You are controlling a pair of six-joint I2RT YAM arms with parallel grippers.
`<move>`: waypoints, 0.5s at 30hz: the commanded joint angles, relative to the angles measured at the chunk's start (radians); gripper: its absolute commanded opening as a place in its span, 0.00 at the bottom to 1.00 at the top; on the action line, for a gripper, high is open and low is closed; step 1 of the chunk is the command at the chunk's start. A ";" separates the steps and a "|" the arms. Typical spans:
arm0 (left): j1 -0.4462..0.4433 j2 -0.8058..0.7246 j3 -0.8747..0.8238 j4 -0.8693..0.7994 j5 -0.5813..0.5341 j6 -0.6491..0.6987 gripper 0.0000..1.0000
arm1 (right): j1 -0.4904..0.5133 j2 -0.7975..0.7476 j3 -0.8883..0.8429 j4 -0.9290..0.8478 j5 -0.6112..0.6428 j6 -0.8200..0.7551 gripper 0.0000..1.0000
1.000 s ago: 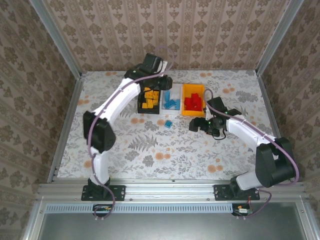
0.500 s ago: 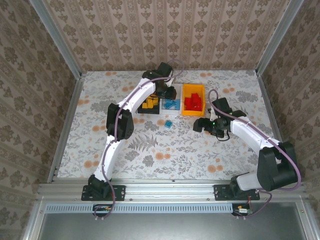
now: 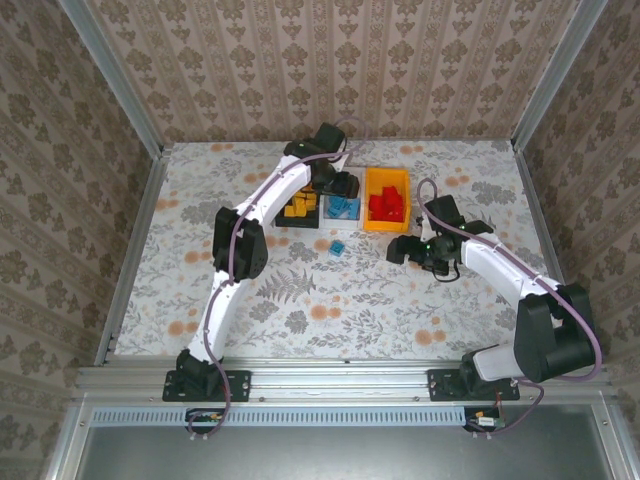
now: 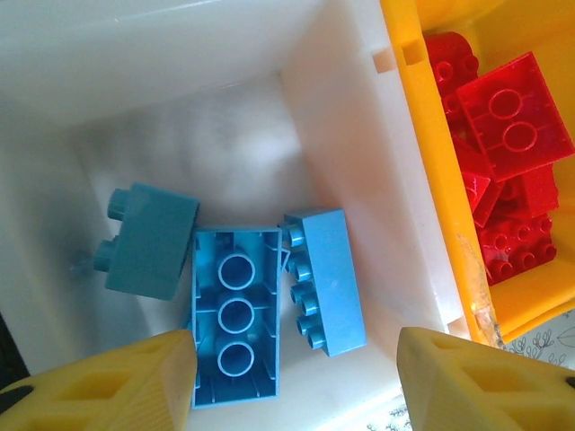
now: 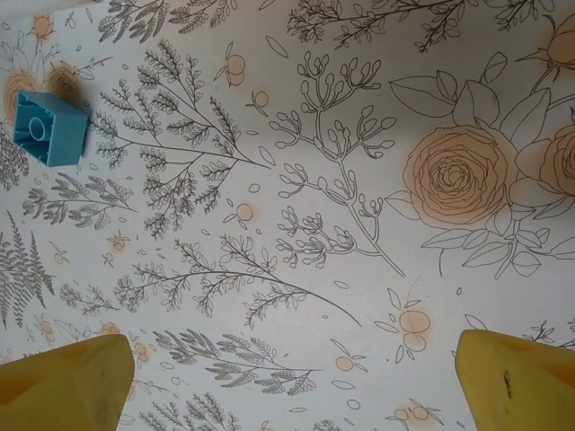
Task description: Sort the legos into containers by color
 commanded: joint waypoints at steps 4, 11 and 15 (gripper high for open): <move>-0.053 -0.229 -0.204 0.020 -0.085 0.054 0.67 | -0.020 -0.023 -0.031 -0.017 -0.010 -0.018 0.94; -0.111 -0.523 -0.658 0.124 -0.204 0.085 0.84 | -0.027 -0.011 -0.031 -0.014 -0.018 -0.017 0.94; -0.170 -0.660 -0.942 0.229 -0.270 0.046 1.00 | -0.028 -0.006 -0.031 -0.015 -0.017 -0.013 0.94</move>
